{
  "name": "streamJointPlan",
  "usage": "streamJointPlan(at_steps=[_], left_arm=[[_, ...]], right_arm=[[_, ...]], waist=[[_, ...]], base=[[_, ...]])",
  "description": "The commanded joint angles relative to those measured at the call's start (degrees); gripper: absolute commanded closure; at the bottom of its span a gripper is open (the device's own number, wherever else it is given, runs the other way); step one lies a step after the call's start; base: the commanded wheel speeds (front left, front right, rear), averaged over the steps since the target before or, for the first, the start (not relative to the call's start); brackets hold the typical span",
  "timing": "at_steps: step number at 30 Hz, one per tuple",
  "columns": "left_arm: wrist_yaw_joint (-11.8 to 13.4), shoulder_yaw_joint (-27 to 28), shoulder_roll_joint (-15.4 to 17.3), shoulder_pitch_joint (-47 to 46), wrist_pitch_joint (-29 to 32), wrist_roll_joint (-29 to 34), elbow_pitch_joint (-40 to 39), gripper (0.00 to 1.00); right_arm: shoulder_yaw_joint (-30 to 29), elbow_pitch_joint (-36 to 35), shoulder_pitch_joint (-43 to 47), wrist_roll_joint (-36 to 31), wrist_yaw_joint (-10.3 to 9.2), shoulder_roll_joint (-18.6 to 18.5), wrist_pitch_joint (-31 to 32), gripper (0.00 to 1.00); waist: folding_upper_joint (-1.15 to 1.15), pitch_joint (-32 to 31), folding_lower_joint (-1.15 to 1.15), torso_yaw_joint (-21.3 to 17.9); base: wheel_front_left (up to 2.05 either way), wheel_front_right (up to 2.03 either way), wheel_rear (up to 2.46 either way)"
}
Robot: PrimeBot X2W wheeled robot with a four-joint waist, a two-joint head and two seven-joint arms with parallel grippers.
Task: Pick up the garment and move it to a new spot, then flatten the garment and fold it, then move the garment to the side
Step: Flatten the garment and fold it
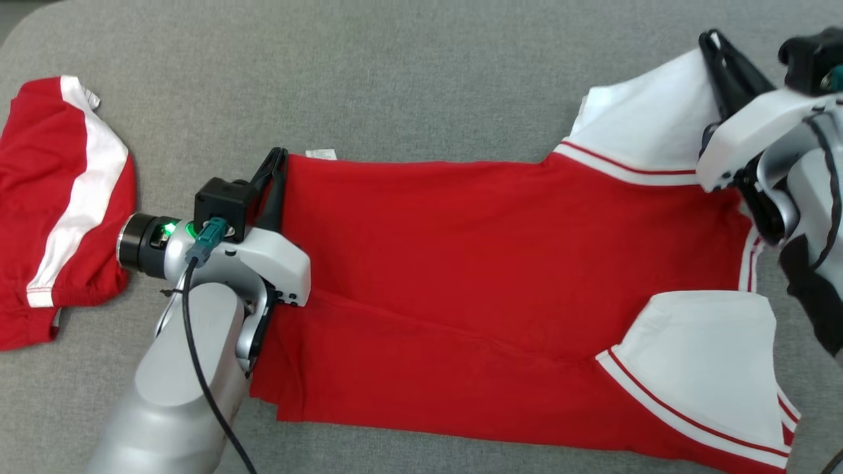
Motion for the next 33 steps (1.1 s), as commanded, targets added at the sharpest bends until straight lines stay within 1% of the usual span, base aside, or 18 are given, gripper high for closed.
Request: streamJointPlan(at_steps=[1, 12, 14, 19, 26, 33], left_arm=[[-0.34, -0.1, 0.79, 0.51, -0.5, -0.23, 0.17, 1.0], [-1.95, -1.99, 4.38, 4.77, -0.59, 0.56, -0.41, 1.0], [-2.52, -2.67, 5.33, 6.28, -0.29, 0.65, -0.78, 1.0], [-3.02, -3.75, 7.31, 8.64, 0.25, 1.14, -1.62, 1.0], [-4.12, -5.63, 10.26, 11.47, 0.92, 2.46, -3.57, 1.0], [-6.2, -8.35, 13.62, 14.01, 1.94, 3.89, -6.08, 1.0]], right_arm=[[0.4, -0.98, 1.46, 0.6, -0.01, -0.37, -0.51, 1.0], [2.29, -10.03, 11.39, 4.42, -0.01, -1.83, -0.58, 1.0], [2.73, -12.76, 14.43, 5.72, 0.0, -2.39, 0.96, 1.0], [3.41, -18.03, 19.69, 7.38, -0.01, -4.12, 3.98, 1.0], [2.55, -24.73, 26.11, 8.68, -0.01, -7.23, 9.74, 1.0], [1.3, -31.81, 30.59, 9.66, -0.01, -10.0, 16.96, 1.0]], waist=[[0.0, -1.14, 0.0, -0.64], [0.0, -7.39, 0.0, -3.58], [0.0, -8.9, 0.0, -4.39], [0.0, -10.86, 0.0, -5.33], [0.0, -12.8, 0.0, -6.17], [0.0, -13.42, 0.0, -6.73]], base=[[0.0, 0.0, 0.0], [0.0, 0.0, 0.0], [0.0, 0.0, 0.0], [0.0, 0.0, 0.0], [0.0, 0.0, 0.0], [0.0, 0.0, 0.0]])
